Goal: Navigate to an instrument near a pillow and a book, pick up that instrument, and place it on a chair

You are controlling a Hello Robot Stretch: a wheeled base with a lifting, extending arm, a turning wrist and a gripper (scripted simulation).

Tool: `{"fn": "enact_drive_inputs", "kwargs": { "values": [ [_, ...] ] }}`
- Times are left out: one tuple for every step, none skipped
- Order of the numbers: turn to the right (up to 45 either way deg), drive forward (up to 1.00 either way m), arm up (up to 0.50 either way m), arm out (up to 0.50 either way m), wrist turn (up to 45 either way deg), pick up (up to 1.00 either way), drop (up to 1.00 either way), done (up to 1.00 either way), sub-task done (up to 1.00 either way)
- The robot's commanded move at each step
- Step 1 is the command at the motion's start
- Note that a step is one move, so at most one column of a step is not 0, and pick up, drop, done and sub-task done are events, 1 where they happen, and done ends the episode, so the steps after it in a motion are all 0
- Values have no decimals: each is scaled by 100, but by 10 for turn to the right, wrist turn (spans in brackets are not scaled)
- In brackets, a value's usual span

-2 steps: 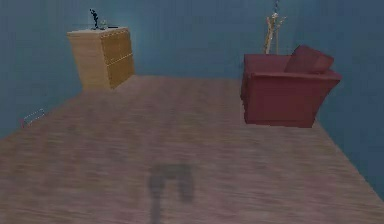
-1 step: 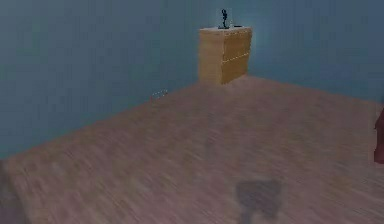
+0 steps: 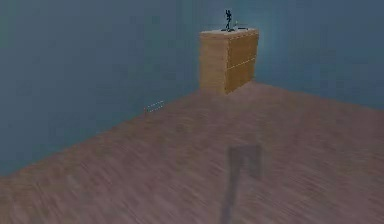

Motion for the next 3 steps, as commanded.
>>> {"fn": "enact_drive_inputs", "kwargs": {
  "values": [
    [-450,0,0,0,0,0,0,0,0],
    [-30,0,0,0,0,0,0,0,0],
    [0,100,0,0,0,0,0,0,0]
  ]
}}
